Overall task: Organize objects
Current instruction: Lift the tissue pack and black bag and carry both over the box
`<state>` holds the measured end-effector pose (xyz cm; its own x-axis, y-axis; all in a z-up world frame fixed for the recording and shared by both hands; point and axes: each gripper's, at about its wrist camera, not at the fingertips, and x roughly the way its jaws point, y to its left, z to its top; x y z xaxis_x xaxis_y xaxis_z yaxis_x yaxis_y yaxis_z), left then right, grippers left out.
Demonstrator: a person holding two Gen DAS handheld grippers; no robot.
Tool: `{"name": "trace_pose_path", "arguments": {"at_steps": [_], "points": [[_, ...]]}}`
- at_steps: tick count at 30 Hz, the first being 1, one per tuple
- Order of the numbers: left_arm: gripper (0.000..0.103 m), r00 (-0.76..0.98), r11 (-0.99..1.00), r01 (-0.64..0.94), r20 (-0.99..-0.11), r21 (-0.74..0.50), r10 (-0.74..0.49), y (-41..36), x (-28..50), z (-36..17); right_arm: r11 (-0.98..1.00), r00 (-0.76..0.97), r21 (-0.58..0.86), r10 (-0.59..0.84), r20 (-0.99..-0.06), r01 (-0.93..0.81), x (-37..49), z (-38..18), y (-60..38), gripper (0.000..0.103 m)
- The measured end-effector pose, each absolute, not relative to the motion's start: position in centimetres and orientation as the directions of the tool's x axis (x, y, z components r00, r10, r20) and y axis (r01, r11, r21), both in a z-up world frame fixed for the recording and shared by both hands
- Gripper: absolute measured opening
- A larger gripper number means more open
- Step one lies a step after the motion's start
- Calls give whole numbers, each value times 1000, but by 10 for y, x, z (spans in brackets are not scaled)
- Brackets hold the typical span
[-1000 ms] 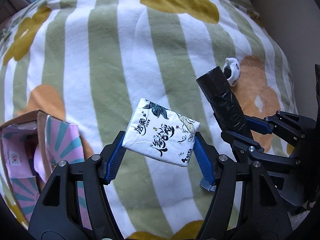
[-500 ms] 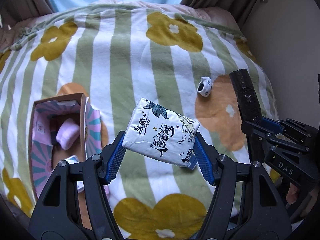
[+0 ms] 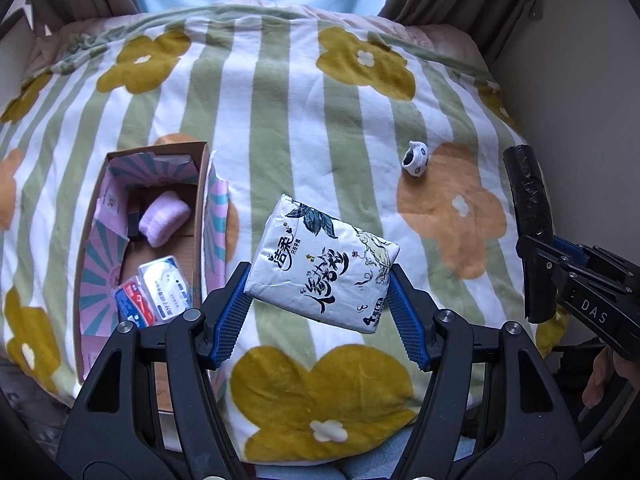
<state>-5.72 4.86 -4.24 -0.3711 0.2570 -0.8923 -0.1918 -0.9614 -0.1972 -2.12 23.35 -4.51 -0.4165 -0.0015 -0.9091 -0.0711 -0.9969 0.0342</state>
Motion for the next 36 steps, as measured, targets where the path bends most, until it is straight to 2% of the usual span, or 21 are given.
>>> {"name": "trace_pose_path", "arguments": {"at_steps": [9,22,36], "points": [[63,-398,-973,-123,-889,-193,226,22,-45,-36,-999,-428,39,-41,-903,14,-27,-39,205,28],[63,-436,-975,128,-893,-182,110,-63,-22,-38,-957,-402,58,-174,-899,284,-60,-38,112,28],[63,-333,-914,378,-943,-145,12,-135,3,-98,-844,-255,87,-257,-932,530,-110,-86,-3,28]]}}
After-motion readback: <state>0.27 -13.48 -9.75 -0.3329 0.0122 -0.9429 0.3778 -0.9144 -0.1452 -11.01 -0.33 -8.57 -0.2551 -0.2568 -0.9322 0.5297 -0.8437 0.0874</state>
